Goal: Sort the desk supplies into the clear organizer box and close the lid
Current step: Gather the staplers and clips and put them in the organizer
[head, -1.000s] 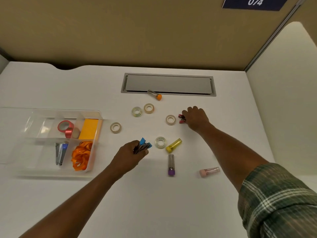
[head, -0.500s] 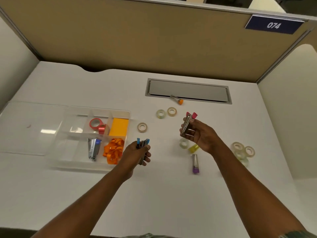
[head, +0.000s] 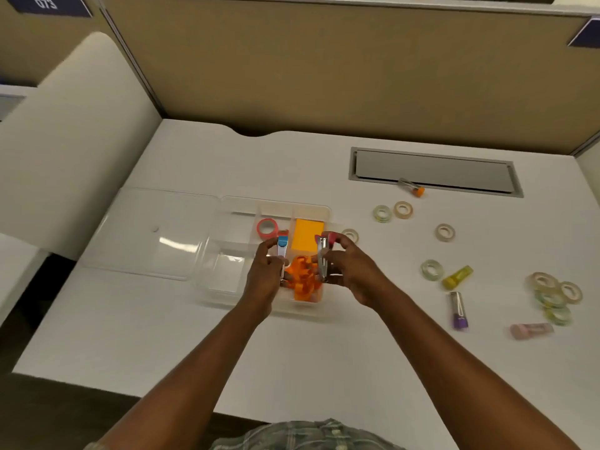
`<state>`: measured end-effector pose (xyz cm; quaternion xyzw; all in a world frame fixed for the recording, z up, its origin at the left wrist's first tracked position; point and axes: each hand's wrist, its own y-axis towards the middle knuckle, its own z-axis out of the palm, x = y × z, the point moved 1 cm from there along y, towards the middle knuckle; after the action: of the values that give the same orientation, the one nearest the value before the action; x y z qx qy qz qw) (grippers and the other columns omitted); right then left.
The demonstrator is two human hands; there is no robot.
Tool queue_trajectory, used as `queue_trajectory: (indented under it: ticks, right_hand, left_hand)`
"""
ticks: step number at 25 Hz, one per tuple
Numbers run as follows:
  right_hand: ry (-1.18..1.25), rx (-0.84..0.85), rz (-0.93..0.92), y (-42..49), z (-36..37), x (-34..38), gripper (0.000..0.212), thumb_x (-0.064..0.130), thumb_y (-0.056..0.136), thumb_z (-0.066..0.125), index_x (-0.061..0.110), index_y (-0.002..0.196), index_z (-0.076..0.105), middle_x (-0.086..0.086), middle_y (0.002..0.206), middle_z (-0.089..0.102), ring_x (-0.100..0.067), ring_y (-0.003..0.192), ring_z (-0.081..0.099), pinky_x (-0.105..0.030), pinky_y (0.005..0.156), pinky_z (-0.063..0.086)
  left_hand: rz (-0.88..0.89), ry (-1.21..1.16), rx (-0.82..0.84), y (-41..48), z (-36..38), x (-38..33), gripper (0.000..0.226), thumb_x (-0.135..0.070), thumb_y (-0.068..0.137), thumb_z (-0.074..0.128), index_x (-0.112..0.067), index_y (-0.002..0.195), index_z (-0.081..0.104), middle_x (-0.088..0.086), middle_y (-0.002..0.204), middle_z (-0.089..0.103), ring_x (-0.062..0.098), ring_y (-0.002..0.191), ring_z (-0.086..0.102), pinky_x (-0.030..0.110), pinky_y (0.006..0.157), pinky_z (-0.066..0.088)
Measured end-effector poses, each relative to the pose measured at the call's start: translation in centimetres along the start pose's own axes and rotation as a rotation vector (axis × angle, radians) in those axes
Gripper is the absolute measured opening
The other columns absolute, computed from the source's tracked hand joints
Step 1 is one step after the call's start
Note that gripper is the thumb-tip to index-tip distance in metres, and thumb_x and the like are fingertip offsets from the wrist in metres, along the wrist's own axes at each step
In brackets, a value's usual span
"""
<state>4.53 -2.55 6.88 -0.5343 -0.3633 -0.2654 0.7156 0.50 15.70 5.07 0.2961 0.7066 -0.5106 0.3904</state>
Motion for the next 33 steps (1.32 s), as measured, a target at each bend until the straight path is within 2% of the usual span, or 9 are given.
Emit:
queue_trajectory:
  ticks: [4, 7, 11, 15, 20, 24, 29, 31, 33]
  right_hand:
    - [-0.242, -0.065, -0.093, 1.5, 5.5, -1.5, 0.033, 0.024, 0.089, 0.072, 0.031, 0.117, 0.056, -0.011, 0.081, 0.059, -0.023, 0.073, 0.059, -0.047, 0.074, 0.058]
    - [-0.485, -0.127, -0.152, 2.8, 7.9, -2.6, 0.031, 0.027, 0.088, 0.071, 0.029, 0.113, 0.054, 0.004, 0.065, 0.051, -0.015, 0.056, 0.048, -0.034, 0.056, 0.051]
    - [-0.754, -0.179, -0.180, 4.3, 10.0, -3.3, 0.041, 0.029, 0.089, 0.069, 0.022, 0.126, 0.052, -0.006, 0.096, 0.070, -0.022, 0.078, 0.066, -0.037, 0.071, 0.056]
    - [-0.817, -0.179, -0.211, 5.2, 11.5, -3.6, 0.051, 0.024, 0.089, 0.070, 0.015, 0.135, 0.050, -0.008, 0.118, 0.069, -0.026, 0.104, 0.067, -0.028, 0.073, 0.047]
    - [-0.989, -0.224, -0.228, 5.7, 11.8, -3.6, 0.057, 0.017, 0.092, 0.062, 0.014, 0.146, 0.044, -0.014, 0.136, 0.060, -0.032, 0.122, 0.058, -0.037, 0.092, 0.048]
    - [-1.036, -0.262, -0.215, 5.3, 10.4, -3.6, 0.051, 0.032, 0.091, 0.062, 0.021, 0.140, 0.050, -0.009, 0.132, 0.059, -0.029, 0.116, 0.059, -0.037, 0.090, 0.048]
    - [-1.048, -0.584, -0.203, 3.9, 6.8, -4.0, 0.047, 0.037, 0.092, 0.060, 0.023, 0.135, 0.045, -0.009, 0.123, 0.055, -0.029, 0.109, 0.060, -0.037, 0.079, 0.049]
    - [-1.022, -0.581, -0.062, 3.5, 5.1, -4.9, 0.056, 0.035, 0.093, 0.059, 0.024, 0.143, 0.035, -0.011, 0.130, 0.052, -0.031, 0.112, 0.060, -0.039, 0.082, 0.052]
    - [-0.982, -0.492, 0.012, 3.3, 4.0, -5.9, 0.067, 0.029, 0.094, 0.060, 0.027, 0.151, 0.025, -0.010, 0.129, 0.056, -0.030, 0.110, 0.063, -0.040, 0.085, 0.054]
  left_hand:
    - [0.064, 0.099, -0.082, 1.4, -4.0, 1.8, 0.022, -0.014, 0.096, 0.055, -0.027, 0.113, 0.053, 0.005, 0.093, 0.067, 0.018, 0.069, 0.071, 0.034, 0.064, 0.059]
    - [0.071, 0.257, -0.102, 2.2, -5.1, 2.6, 0.009, -0.012, 0.091, 0.062, -0.015, 0.098, 0.058, 0.003, 0.087, 0.065, 0.025, 0.075, 0.072, 0.043, 0.073, 0.060]
    - [0.070, 0.407, -0.248, 2.8, -4.6, 2.9, 0.003, -0.010, 0.086, 0.064, -0.007, 0.085, 0.063, 0.006, 0.086, 0.066, 0.024, 0.081, 0.063, 0.028, 0.066, 0.043]
    - [0.094, 0.375, -0.317, 2.7, -3.8, 3.1, 0.007, -0.005, 0.085, 0.061, -0.002, 0.090, 0.064, 0.016, 0.099, 0.060, 0.023, 0.080, 0.059, 0.030, 0.067, 0.044]
    - [0.095, 0.400, -0.243, 2.2, -3.2, 3.3, 0.019, -0.009, 0.087, 0.063, -0.006, 0.105, 0.063, 0.014, 0.111, 0.053, 0.029, 0.090, 0.061, 0.040, 0.078, 0.052]
    - [0.196, 0.461, -0.217, 1.8, -2.9, 3.7, 0.021, -0.018, 0.090, 0.065, -0.006, 0.108, 0.065, 0.016, 0.112, 0.058, 0.030, 0.102, 0.059, 0.041, 0.088, 0.050]
    - [0.394, 0.591, -0.243, 1.2, -2.5, 3.3, 0.026, -0.022, 0.087, 0.069, -0.007, 0.108, 0.064, 0.015, 0.105, 0.061, 0.029, 0.098, 0.060, 0.032, 0.079, 0.045]
    - [0.442, 0.720, -0.334, 1.8, -3.1, 3.4, 0.043, -0.030, 0.083, 0.071, -0.008, 0.119, 0.060, 0.017, 0.118, 0.058, 0.032, 0.110, 0.056, 0.038, 0.085, 0.042]
    - [0.381, 0.836, -0.410, 3.0, -4.4, 3.9, 0.066, -0.040, 0.083, 0.069, -0.007, 0.137, 0.049, 0.023, 0.142, 0.044, 0.040, 0.133, 0.040, 0.052, 0.102, 0.035]
